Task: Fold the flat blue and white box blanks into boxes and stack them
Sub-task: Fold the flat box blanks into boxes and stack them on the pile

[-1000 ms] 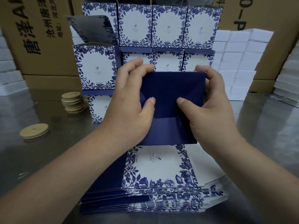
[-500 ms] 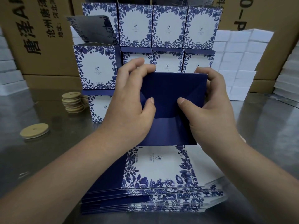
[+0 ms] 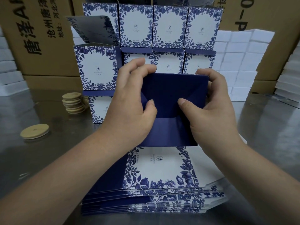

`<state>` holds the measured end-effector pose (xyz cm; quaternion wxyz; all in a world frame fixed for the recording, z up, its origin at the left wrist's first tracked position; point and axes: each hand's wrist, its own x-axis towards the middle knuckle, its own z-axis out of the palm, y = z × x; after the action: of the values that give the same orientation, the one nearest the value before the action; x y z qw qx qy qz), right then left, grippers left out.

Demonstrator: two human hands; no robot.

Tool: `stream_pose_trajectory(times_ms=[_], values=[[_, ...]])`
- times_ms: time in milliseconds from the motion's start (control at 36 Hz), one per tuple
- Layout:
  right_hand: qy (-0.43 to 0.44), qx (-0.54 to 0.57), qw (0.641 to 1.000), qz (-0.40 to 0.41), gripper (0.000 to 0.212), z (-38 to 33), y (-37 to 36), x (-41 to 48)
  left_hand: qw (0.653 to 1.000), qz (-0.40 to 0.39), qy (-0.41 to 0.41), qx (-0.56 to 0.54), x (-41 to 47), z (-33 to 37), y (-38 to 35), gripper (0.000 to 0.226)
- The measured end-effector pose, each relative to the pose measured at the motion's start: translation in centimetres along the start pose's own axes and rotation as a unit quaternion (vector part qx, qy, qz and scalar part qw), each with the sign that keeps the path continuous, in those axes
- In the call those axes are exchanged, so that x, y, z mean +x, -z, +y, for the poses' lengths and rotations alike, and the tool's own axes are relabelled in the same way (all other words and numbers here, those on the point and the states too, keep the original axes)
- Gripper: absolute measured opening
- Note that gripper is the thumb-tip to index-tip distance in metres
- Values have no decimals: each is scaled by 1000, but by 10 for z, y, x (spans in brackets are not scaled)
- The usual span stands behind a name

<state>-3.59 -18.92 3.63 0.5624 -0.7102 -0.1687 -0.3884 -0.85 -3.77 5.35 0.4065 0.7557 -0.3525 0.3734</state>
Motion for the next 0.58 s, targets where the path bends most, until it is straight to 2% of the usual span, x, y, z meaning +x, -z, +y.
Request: stream_pose_trajectory(times_ms=[583], values=[[-1,-40,999,15,44,-5,0,1,1000,2,4,6,0,0,0,53]])
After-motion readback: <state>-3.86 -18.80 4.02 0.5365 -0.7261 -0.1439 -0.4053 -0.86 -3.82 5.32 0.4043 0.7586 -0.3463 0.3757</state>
